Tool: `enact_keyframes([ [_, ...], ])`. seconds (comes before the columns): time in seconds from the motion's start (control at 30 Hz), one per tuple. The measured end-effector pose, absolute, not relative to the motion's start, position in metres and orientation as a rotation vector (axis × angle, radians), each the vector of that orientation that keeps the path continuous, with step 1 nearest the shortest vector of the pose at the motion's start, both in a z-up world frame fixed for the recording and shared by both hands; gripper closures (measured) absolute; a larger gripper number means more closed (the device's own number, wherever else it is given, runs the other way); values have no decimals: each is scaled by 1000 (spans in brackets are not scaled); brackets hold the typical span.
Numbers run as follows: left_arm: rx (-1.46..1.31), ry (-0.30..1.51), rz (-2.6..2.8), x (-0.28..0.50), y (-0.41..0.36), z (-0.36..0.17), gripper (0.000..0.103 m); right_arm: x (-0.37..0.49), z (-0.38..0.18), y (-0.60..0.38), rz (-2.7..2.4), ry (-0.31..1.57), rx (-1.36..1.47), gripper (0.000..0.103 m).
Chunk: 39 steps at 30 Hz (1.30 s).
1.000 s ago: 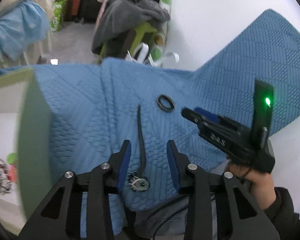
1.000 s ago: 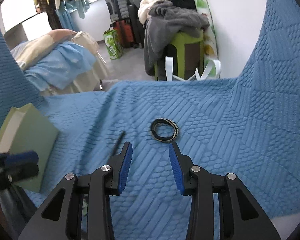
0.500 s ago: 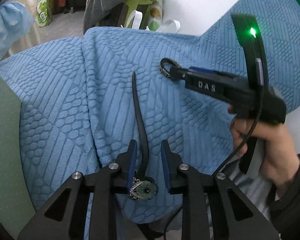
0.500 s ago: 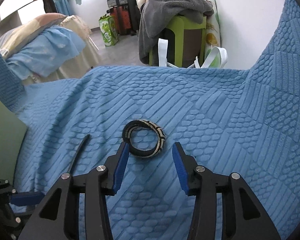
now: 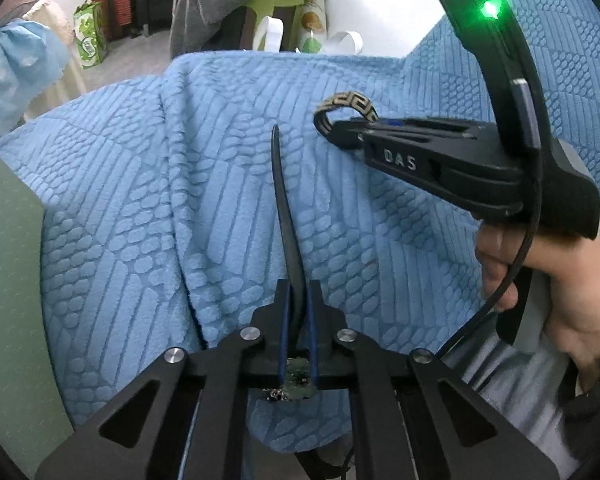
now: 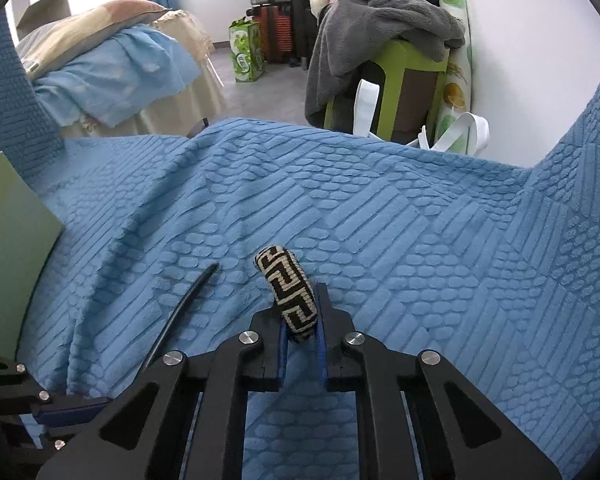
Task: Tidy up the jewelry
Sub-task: 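Grasp the black hair stick with the left tool while the right tool grasps the patterned bangle, then carry the hair stick and patterned bangle with both tools over the box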
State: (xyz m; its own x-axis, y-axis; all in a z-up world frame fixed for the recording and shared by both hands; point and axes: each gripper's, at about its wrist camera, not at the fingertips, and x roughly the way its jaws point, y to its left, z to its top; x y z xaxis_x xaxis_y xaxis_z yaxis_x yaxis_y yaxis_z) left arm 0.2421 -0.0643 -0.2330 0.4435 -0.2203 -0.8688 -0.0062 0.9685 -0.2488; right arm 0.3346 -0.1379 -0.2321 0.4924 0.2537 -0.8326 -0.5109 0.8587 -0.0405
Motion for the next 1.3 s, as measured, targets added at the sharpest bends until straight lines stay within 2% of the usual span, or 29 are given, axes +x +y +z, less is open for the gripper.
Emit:
enact_keyframes([
  [0.33, -285, 1055, -113, 233, -41, -198, 96, 324, -188, -148, 407, 895, -209, 94],
  [0.57, -306, 984, -74, 224, -12, -149, 96, 301, -151, -137, 402, 860, -164, 94],
  [0.97, -306, 873, 19, 192, 57, -71, 96, 252, -75, -73, 501, 780, -154, 94],
  [1.13, -286, 856, 44, 177, 86, -55, 95, 229, -58, -29, 571, 757, -168, 94],
  [1.3, -287, 878, 86, 161, 123, -58, 95, 209, -65, 11, 625, 772, -149, 94],
])
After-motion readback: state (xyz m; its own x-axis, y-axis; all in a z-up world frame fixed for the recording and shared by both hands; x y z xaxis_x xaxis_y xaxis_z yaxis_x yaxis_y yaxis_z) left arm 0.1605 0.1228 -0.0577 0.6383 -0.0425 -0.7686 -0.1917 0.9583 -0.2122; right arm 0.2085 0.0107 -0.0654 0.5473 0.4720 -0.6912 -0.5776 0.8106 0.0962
